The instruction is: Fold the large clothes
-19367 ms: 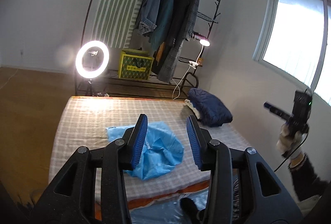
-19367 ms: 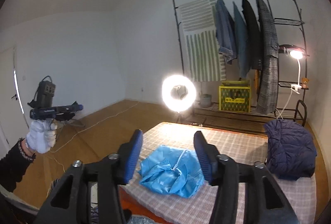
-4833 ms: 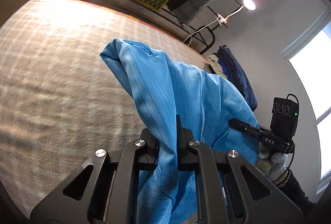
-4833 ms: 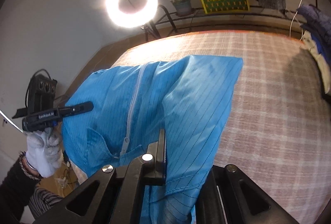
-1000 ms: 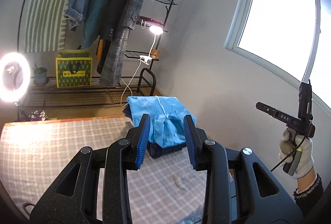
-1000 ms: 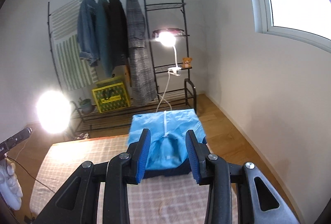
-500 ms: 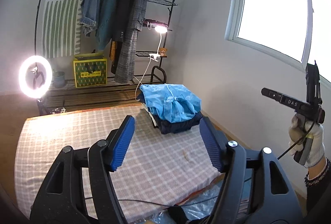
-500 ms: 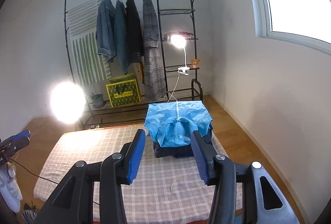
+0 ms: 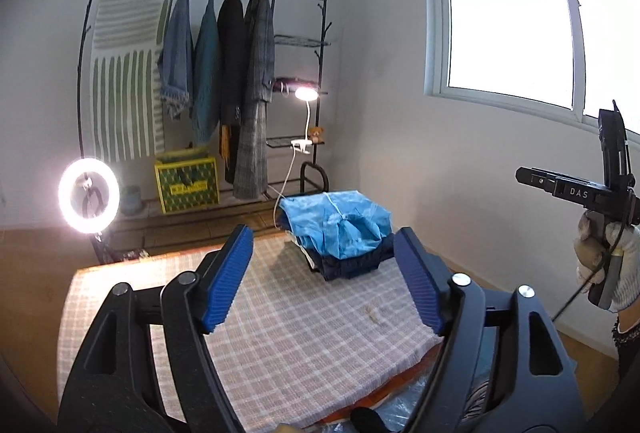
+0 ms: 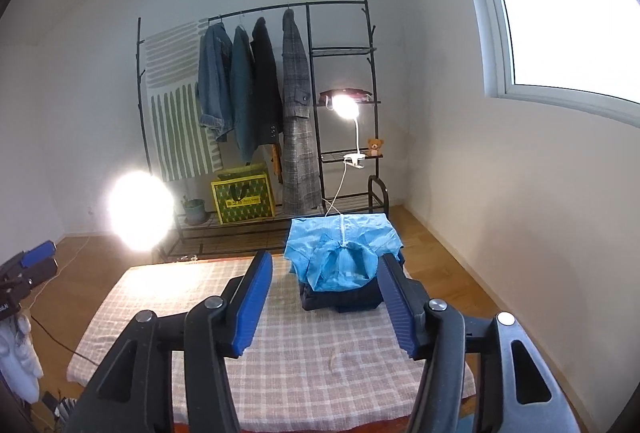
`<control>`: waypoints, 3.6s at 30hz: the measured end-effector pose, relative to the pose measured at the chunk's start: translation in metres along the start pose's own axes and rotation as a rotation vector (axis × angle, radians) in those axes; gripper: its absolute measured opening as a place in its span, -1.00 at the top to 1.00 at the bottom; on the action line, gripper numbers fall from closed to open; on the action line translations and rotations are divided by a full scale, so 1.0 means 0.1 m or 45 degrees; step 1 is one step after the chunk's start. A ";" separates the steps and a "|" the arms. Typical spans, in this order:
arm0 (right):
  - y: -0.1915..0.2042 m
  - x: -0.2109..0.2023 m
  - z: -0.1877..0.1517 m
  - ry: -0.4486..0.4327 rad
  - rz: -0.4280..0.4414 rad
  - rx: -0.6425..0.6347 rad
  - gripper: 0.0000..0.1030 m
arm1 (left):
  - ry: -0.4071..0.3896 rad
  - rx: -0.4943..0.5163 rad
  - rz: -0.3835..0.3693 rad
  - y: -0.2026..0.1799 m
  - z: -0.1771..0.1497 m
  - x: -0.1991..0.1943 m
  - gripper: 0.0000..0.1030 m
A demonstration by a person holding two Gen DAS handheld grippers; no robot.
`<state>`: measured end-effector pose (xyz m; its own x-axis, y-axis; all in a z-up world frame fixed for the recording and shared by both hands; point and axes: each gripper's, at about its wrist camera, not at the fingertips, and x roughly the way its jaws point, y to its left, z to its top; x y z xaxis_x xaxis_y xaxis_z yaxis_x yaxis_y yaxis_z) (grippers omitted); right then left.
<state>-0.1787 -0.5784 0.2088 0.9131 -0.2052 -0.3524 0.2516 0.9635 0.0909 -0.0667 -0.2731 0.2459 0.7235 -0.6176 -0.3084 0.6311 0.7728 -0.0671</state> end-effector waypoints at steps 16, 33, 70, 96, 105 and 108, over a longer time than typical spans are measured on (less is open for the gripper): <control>0.27 0.29 -0.42 -0.026 -0.053 0.005 -1.00 | 0.037 0.043 -0.003 0.00 -0.43 0.21 -0.92; 0.57 1.66 -0.97 0.051 -0.073 0.141 -0.99 | 0.137 0.003 0.093 0.35 -0.99 1.22 -1.00; 0.79 2.72 -1.66 0.170 -0.177 0.073 -0.99 | 0.386 -0.087 0.131 0.77 -1.69 2.09 -1.00; 0.79 2.67 -1.69 0.178 -0.190 0.035 -0.99 | 0.398 -0.101 0.131 0.74 -1.70 2.10 -1.00; 0.79 2.66 -1.69 0.181 -0.185 0.033 -0.99 | 0.398 -0.104 0.128 0.74 -1.70 2.10 -1.00; 0.79 2.66 -1.69 0.183 -0.184 0.035 -0.99 | 0.399 -0.102 0.127 0.74 -1.70 2.10 -1.00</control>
<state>0.0297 -0.5278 -0.0356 0.8121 -0.3124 -0.4928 0.3871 0.9205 0.0543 0.0845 -0.3207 0.0147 0.6516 -0.4727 -0.5932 0.5282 0.8441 -0.0924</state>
